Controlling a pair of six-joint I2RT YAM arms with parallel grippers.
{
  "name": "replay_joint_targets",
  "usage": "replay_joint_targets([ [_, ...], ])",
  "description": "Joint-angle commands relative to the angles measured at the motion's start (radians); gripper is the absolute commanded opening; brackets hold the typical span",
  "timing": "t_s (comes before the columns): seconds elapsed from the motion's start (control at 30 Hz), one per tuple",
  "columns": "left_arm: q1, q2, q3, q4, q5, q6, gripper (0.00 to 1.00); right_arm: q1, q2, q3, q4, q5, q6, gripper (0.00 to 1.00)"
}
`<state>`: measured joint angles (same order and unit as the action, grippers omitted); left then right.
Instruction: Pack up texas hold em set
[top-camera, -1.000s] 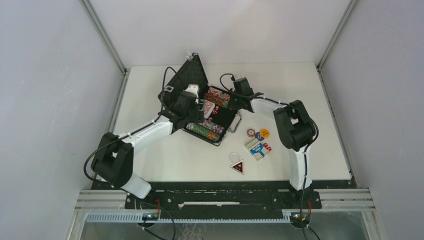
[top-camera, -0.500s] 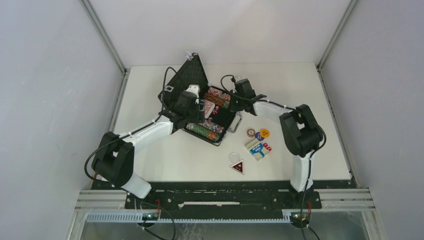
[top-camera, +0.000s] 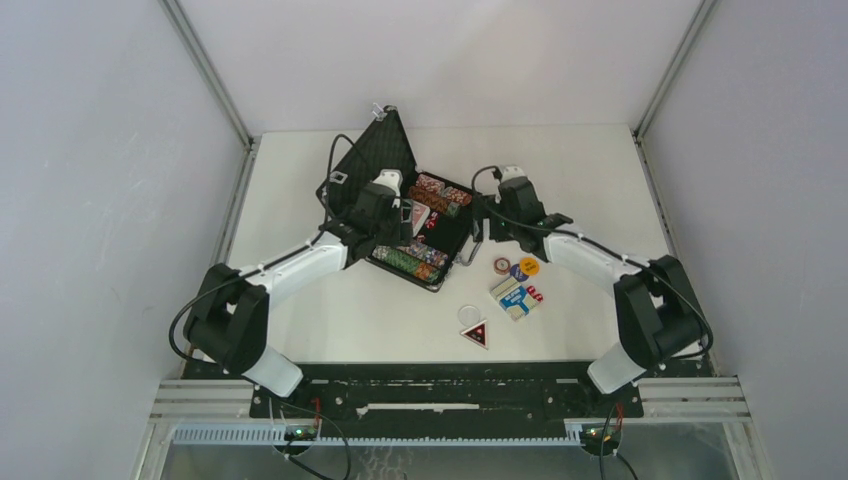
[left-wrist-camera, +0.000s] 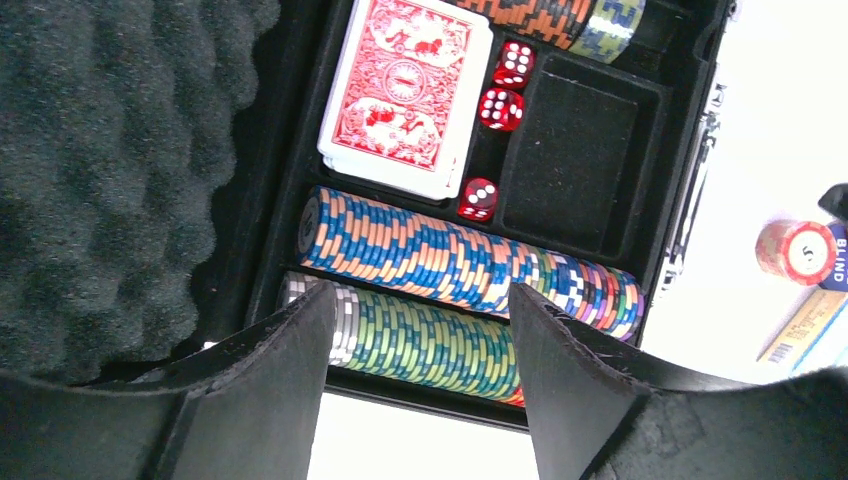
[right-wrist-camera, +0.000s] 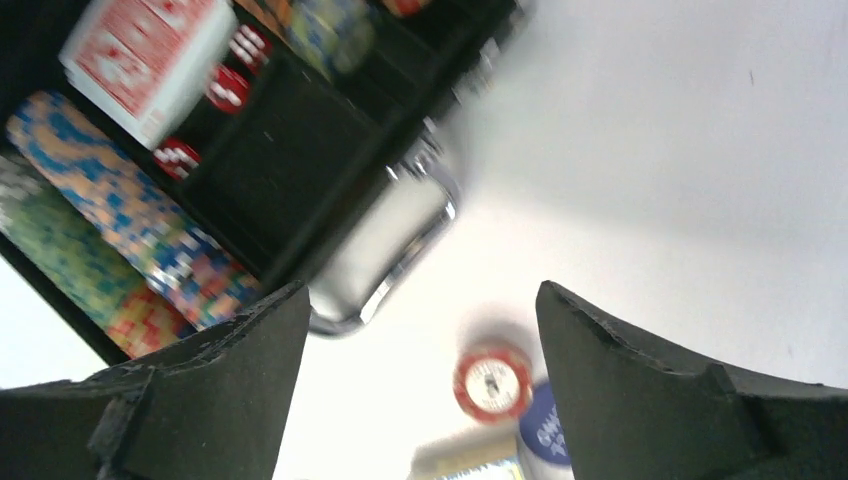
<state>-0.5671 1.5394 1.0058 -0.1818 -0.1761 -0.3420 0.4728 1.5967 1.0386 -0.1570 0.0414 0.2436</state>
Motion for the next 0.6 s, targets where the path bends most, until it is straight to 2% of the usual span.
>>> replay_joint_targets([
  [0.0, -0.031, -0.006, -0.013, 0.048, 0.012, -0.026, 0.7, -0.009, -0.097, -0.108, -0.053, 0.067, 0.034, 0.92],
  [0.27, -0.063, 0.014, -0.003, 0.058, 0.016, -0.034, 0.71, 0.02, -0.057, -0.152, -0.072, 0.082, 0.017, 0.91],
  [0.4, -0.063, 0.005, -0.005, 0.051, -0.006, -0.025, 0.71, 0.018, -0.012, -0.166, -0.05, 0.063, 0.028, 0.84],
  [0.57, -0.063, 0.011, -0.003, 0.045, -0.017, -0.02, 0.71, 0.016, 0.03, -0.167, -0.052, 0.04, 0.041, 0.83],
])
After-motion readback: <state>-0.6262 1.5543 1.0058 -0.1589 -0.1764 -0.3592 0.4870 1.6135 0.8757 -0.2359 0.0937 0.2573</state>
